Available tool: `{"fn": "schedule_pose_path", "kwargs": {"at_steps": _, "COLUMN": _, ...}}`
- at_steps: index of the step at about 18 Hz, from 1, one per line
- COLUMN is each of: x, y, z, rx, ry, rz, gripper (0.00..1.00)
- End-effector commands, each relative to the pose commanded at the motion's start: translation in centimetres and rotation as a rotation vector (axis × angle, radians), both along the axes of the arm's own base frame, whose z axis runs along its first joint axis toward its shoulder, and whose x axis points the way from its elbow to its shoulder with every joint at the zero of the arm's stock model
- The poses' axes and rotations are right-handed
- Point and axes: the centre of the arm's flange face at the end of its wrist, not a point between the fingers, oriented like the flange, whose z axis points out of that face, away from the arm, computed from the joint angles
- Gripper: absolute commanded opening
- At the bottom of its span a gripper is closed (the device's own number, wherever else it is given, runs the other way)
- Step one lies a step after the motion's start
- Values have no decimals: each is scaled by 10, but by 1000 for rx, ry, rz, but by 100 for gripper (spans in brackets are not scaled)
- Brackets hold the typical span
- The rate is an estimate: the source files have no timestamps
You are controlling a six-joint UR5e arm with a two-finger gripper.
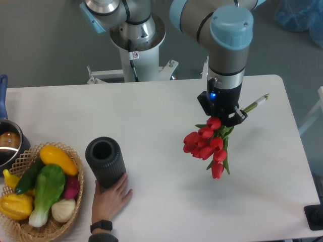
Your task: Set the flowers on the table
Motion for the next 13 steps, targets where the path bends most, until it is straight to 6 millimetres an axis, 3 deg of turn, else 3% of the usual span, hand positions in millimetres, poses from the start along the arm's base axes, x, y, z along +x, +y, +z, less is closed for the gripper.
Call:
{"fn": "schedule_pose_path", "kwargs": {"at_steps": 6, "x": 0, "y": 9, "z": -15, "rx": -10, "ry": -20, "rz": 8, "gripper": 4}}
{"fn": "schedule_pose_path", "kwargs": {"at_steps": 10, "x": 1, "y": 38, "z": -71, "rx": -46, "ry": -100, "rz": 43, "gripper": 3}}
{"fn": "schedule_pose_path", "kwargs": {"at_steps": 13, "x": 4, "y": 48, "z": -83, "rx": -40, "ry": -105, "rz": 59, "gripper": 9}}
